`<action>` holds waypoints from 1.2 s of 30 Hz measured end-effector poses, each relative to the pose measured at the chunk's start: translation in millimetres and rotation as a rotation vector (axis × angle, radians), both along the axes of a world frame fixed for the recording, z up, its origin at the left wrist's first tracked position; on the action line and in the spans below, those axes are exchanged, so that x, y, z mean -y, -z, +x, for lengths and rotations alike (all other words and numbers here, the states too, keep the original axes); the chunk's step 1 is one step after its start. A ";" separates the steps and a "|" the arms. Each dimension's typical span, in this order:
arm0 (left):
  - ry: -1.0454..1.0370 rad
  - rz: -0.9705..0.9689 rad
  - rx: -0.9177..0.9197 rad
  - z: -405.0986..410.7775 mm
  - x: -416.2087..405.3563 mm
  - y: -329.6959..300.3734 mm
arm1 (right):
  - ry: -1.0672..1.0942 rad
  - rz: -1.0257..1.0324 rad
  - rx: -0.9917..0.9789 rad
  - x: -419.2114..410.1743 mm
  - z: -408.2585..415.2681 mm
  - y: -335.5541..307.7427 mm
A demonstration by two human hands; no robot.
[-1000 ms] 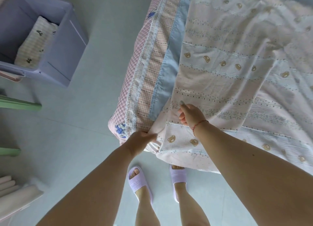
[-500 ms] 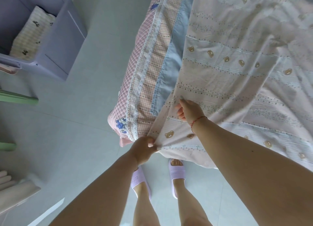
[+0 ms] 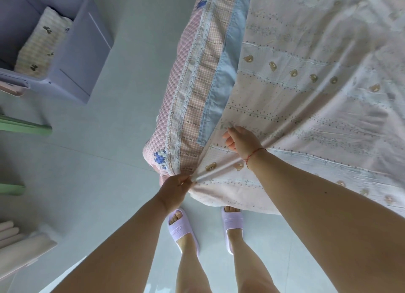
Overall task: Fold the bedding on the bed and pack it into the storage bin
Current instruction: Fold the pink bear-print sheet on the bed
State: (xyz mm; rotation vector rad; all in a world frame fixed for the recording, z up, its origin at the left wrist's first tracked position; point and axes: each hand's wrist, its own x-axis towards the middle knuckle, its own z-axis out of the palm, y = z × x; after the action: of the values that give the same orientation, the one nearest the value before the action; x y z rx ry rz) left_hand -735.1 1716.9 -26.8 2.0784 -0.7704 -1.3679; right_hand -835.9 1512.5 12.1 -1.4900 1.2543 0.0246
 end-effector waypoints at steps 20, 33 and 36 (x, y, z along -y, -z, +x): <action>0.228 0.004 -0.047 -19.9 -24.3 12.0 | -0.843 0.277 -0.590 -69.8 25.1 -3.7; 0.076 -0.051 0.038 -18.1 -55.6 -18.4 | -0.798 0.268 -0.570 -105.4 27.6 -19.4; 0.049 -0.073 -0.043 -25.0 -55.3 -28.2 | -0.782 0.393 -0.684 -112.8 31.1 -20.8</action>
State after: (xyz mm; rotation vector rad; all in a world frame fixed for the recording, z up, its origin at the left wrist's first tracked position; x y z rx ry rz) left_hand -760.2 1772.2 1.4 1.9794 -0.8456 -1.3852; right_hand -804.8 1625.4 32.9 -1.5726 0.9988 1.3103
